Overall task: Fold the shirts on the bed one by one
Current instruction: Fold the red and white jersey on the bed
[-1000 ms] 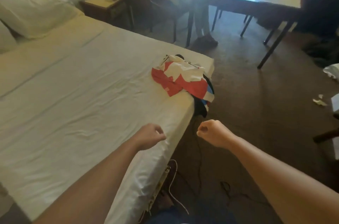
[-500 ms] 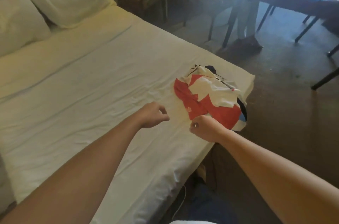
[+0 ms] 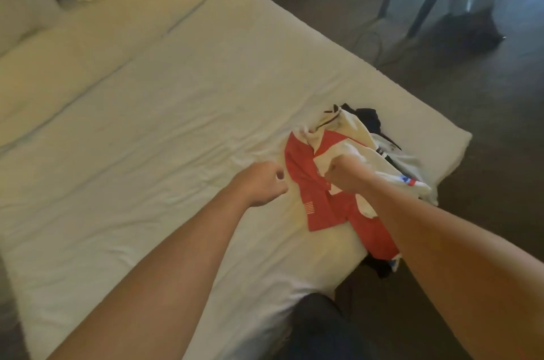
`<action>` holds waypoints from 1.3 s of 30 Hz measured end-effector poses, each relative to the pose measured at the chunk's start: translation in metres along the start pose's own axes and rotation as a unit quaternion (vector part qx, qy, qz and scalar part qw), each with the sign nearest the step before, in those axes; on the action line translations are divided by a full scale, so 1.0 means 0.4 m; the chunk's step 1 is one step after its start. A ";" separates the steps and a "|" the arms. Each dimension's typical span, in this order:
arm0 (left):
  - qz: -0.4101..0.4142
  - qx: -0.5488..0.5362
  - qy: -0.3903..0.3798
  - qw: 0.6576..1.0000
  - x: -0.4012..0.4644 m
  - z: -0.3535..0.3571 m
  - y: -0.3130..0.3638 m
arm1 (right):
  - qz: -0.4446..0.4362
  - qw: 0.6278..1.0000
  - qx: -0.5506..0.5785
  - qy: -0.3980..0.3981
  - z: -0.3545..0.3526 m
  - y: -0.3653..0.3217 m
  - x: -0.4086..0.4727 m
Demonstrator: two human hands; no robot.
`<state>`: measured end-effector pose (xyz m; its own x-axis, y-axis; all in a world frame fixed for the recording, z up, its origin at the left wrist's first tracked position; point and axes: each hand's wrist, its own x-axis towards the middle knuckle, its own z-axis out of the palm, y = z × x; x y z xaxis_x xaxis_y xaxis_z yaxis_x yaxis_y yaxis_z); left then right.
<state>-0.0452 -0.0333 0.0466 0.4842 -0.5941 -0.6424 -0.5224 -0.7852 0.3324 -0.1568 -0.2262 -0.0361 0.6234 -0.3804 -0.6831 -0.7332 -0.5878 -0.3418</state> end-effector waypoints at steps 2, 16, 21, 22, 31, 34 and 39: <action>-0.002 0.002 -0.016 1.000 0.066 0.005 0.004 | -0.002 0.998 -0.058 0.003 -0.022 0.015 0.063; -0.055 -0.030 -0.061 0.996 0.262 0.084 -0.121 | 0.110 0.988 0.062 0.095 0.032 0.148 0.263; -0.056 -0.043 -0.046 0.996 0.202 0.093 -0.130 | 0.102 0.990 -0.037 0.086 0.040 0.107 0.185; -0.055 -0.046 -0.040 0.997 0.183 0.092 -0.131 | 0.090 0.991 -0.047 0.086 0.034 0.088 0.157; -0.037 -0.062 0.045 0.996 -0.134 0.051 -0.143 | -0.147 0.970 -0.126 0.150 0.000 -0.209 -0.182; -0.036 -0.059 0.102 0.992 -0.292 0.014 -0.183 | -0.247 0.929 -0.201 0.186 0.008 -0.368 -0.313; 0.010 -0.181 0.186 0.966 -0.571 -0.071 -0.292 | -0.377 0.880 -0.137 0.254 0.030 -0.638 -0.603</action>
<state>-0.0750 0.1894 0.1741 0.7305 -0.5790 -0.3621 -0.2878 -0.7419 0.6056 -0.1232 0.0243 0.2080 0.9967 -0.0381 0.0720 -0.0099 -0.9337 -0.3579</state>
